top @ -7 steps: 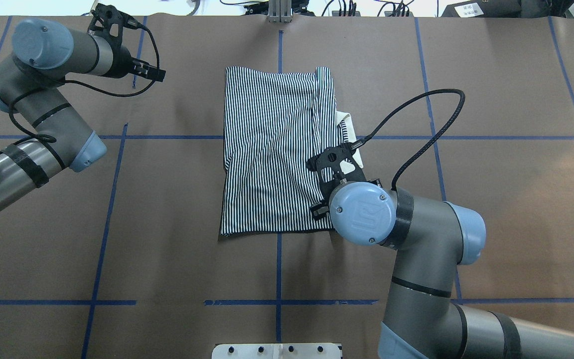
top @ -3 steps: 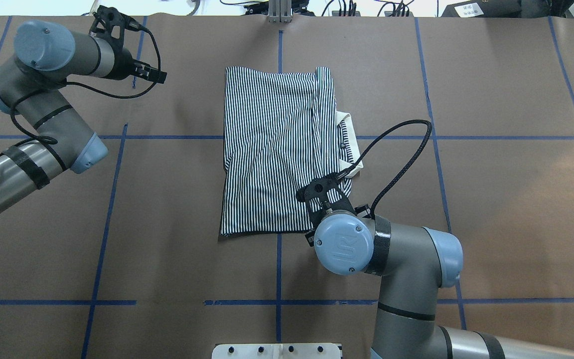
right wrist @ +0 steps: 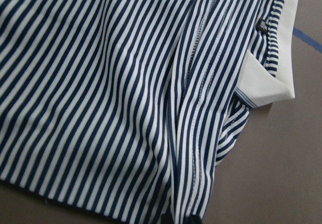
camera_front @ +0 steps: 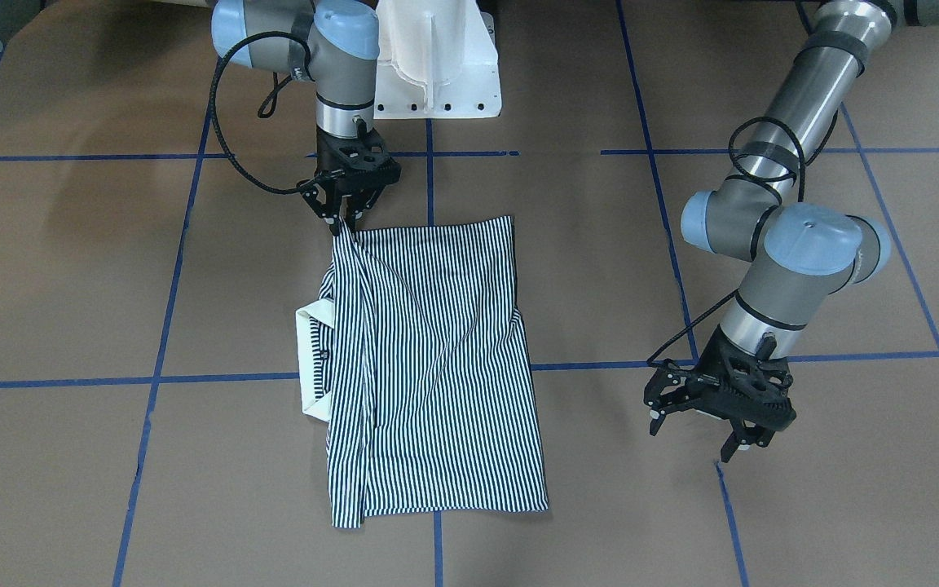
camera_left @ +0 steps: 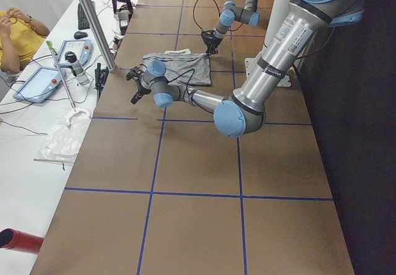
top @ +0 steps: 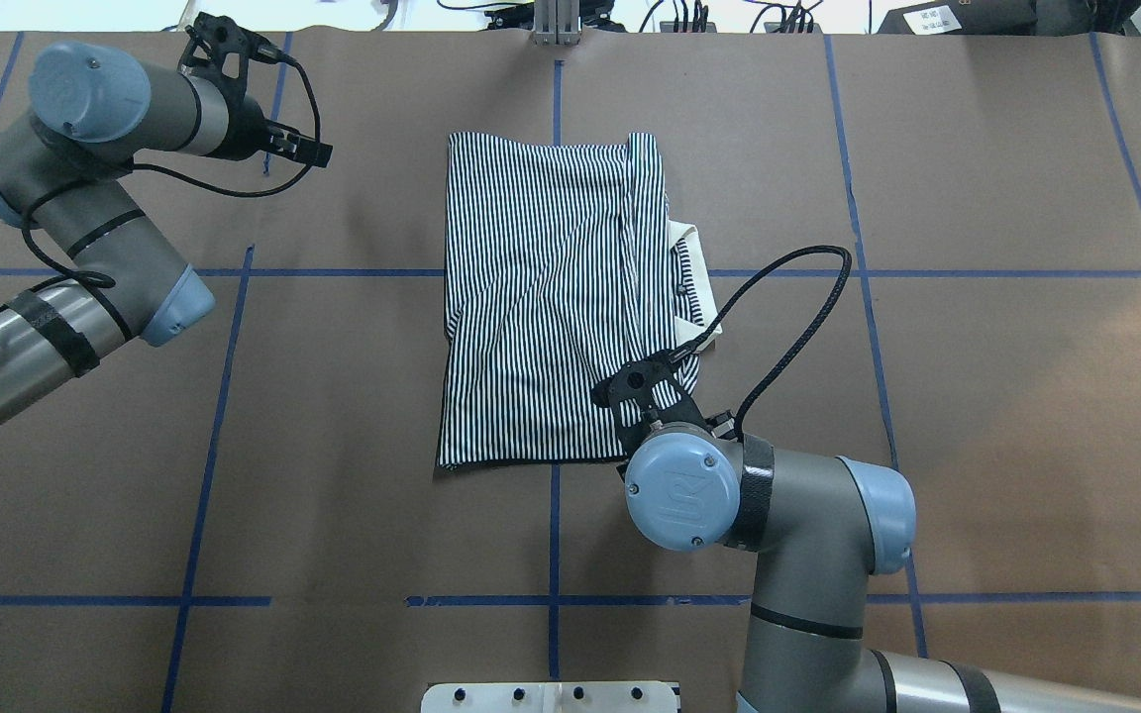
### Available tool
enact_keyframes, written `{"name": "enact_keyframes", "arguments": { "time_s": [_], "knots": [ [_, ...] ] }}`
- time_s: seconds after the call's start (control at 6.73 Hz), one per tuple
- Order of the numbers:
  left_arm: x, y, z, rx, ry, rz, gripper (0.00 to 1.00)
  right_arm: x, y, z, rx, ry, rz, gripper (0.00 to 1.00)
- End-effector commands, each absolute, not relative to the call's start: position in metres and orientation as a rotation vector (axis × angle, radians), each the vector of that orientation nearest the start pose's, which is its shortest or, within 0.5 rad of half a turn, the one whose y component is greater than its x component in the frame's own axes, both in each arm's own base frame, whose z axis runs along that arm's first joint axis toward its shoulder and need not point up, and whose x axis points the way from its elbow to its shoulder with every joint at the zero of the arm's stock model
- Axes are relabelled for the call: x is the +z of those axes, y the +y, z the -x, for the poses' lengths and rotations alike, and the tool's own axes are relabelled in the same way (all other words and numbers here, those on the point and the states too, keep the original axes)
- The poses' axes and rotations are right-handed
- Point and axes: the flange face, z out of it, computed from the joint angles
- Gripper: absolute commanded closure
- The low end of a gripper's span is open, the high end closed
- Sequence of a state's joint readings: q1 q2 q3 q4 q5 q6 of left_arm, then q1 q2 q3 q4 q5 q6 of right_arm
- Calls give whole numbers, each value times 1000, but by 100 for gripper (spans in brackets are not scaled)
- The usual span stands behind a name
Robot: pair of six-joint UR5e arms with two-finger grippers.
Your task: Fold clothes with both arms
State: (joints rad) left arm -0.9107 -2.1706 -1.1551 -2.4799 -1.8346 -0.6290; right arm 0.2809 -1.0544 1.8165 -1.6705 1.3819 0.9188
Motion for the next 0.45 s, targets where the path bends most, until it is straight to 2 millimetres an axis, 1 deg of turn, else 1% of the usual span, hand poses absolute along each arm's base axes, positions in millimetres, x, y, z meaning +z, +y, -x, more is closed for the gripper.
{"name": "enact_keyframes", "arguments": {
  "time_s": [0.0, 0.15, 0.3],
  "knots": [
    [401, -662, -379, 173, 843, -727, 0, 275, -335, 556, -275, -506, -472, 100],
    [402, -660, -381, 176, 844, -724, 0, 271, -344, 548, -283, -504, -488, 100],
    [402, -660, -381, 176, 844, -724, 0, 275, -349, 537, -276, -499, -491, 100]
  ]
}}
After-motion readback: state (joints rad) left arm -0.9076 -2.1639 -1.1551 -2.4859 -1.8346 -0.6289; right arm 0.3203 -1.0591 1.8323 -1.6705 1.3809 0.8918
